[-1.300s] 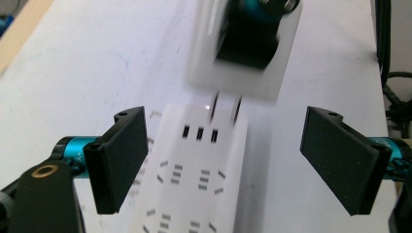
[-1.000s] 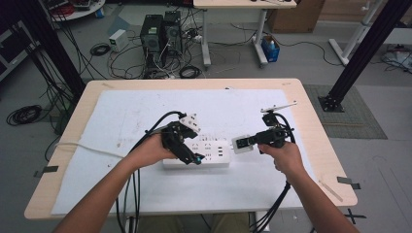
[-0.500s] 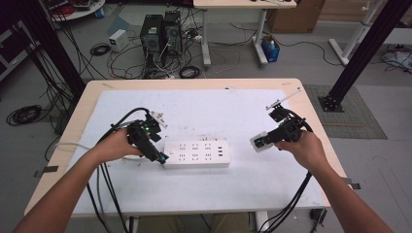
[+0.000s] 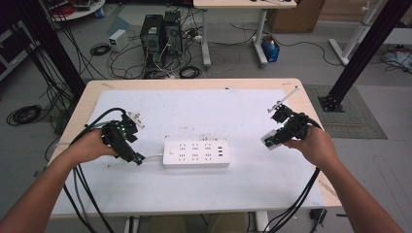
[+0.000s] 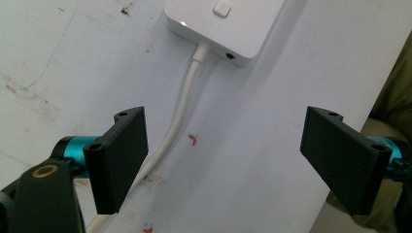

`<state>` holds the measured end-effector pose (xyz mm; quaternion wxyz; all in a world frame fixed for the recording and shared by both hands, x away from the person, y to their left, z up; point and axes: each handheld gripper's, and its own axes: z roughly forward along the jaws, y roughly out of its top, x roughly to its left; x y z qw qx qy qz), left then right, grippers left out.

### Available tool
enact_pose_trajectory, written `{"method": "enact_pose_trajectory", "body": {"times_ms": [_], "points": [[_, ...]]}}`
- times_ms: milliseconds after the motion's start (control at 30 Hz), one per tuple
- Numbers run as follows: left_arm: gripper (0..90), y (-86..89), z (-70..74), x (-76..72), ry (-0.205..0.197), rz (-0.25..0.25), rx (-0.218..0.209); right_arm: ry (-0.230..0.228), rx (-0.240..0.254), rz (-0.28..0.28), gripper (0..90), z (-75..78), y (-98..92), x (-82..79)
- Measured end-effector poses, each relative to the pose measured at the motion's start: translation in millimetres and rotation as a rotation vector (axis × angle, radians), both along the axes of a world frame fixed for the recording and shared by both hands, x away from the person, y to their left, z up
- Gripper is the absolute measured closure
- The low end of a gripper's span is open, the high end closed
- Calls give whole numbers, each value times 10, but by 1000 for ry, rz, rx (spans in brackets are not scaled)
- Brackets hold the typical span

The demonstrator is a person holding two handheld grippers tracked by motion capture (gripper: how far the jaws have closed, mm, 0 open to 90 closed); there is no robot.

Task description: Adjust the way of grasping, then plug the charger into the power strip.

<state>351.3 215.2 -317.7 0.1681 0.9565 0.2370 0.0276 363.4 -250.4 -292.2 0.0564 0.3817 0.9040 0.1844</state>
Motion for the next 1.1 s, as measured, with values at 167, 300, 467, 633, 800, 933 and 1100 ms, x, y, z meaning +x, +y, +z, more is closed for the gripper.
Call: {"method": "enact_pose_trajectory", "body": {"times_ms": [167, 300, 467, 633, 800, 933, 1100], "points": [[176, 112, 28, -48, -63, 14, 43, -21, -65, 27, 622, 57, -4, -1], [177, 162, 18, -42, -81, 15, 126, -17, -89, 43, 622, 91, -3, -10], [176, 207, -5, -63, -88, 43, 130, -7, -112, 70, 622, 144, -24, -38], [177, 240, 26, -45, -106, 66, 107, -17, -93, 79, 622, 152, -11, -46], [176, 248, 17, -39, -112, 88, 84, -27, -79, 109, 622, 148, 74, -46], [176, 264, -12, -18, -114, 85, 80, -25, -60, 135, 622, 157, 189, -11], [177, 299, -65, -2, -105, 102, 39, -8, -67, 185, 621, 142, 380, 68]]}}
